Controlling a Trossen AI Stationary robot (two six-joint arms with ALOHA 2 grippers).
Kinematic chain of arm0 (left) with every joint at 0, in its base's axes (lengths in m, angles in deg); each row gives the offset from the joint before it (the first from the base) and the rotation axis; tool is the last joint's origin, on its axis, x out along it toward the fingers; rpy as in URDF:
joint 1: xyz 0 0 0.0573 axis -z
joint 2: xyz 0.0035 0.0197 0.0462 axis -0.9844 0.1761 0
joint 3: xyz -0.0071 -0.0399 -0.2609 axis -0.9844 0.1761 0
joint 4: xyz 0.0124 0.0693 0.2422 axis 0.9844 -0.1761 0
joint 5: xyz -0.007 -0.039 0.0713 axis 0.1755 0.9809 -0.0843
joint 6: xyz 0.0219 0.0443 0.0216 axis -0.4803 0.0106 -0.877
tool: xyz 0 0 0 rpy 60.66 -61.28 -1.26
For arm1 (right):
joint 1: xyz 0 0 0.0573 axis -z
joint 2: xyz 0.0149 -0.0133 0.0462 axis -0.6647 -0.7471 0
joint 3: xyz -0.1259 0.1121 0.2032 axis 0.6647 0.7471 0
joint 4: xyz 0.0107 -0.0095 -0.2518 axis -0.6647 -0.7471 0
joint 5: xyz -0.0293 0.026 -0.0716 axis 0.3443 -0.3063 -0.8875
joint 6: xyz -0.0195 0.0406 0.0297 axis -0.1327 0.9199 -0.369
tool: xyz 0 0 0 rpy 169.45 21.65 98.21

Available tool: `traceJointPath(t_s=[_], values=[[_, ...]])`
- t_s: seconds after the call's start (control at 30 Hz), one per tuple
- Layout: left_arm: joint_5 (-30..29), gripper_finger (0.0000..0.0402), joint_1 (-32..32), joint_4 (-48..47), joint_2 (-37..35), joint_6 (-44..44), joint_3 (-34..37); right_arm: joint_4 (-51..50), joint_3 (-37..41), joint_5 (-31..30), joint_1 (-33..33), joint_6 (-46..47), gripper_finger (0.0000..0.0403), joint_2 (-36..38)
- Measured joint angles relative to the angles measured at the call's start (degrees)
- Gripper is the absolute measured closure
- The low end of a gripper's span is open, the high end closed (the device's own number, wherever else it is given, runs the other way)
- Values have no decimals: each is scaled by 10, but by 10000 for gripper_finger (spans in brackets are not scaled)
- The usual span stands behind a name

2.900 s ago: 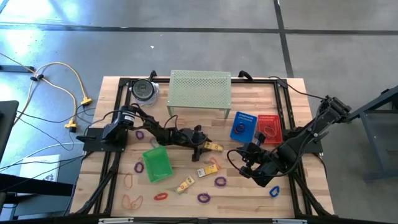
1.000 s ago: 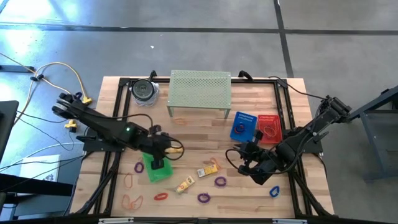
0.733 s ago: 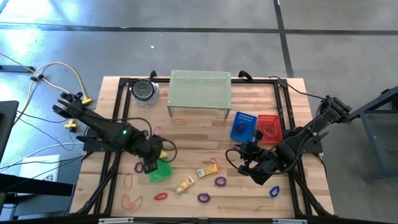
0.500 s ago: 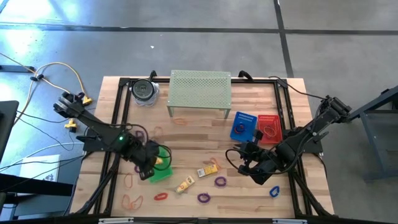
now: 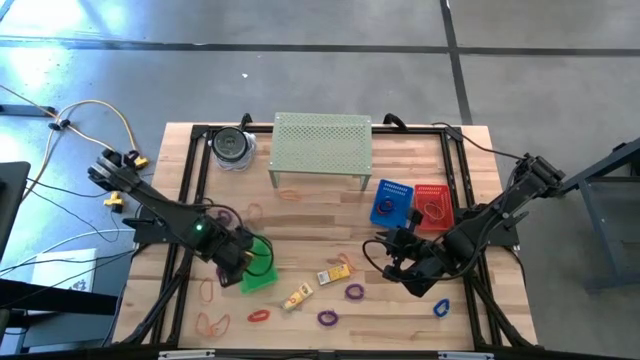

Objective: Pick & Place Office Desk Supplies
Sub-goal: Put the crayon box into the green bin

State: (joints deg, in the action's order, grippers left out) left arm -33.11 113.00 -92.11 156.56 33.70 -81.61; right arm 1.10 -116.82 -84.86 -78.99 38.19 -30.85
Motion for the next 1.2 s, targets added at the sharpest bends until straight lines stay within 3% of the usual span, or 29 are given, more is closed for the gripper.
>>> traceJointPath(t_s=[0.17,0.5,0.63,0.93,1.2], values=[[0,254,0,3,36,-26,0,11,23,0,0,-1,374,0],[0,254,-46,20,58,330,0,34,27,-4,0,-32,374,0],[-31,254,-43,63,58,432,0,46,27,-14,0,-58,374,0],[-39,254,-40,82,58,552,0,71,27,-11,0,-104,374,0],[-30,254,-40,82,62,597,0,71,27,-6,-1,-117,374,0]])
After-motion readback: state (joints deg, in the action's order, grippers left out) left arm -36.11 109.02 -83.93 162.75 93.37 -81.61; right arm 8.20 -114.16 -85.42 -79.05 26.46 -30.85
